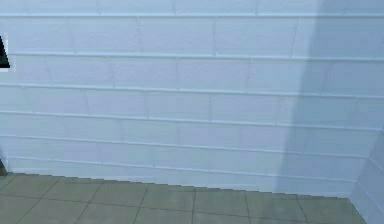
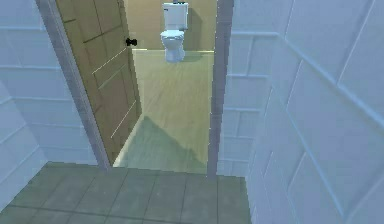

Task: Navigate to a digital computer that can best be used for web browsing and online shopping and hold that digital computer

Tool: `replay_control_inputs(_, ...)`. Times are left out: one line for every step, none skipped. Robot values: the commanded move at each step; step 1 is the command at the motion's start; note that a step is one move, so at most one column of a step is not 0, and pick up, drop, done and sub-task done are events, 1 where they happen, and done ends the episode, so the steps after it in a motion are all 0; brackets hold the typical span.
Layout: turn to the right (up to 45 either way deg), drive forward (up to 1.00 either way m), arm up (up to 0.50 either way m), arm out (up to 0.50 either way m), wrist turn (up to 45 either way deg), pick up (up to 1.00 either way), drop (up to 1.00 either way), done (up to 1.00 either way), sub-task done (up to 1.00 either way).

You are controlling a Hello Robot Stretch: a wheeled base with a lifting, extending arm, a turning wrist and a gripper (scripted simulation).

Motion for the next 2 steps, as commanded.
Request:
replay_control_inputs(3.0, 0.00, 0.00, 0.00, 0.0, 0.00, 0.00, 0.00, 0.00)
replay_control_inputs(0.0, 0.20, 0.00, 0.00, 0.0, 0.00, 0.00, 0.00, 0.00)
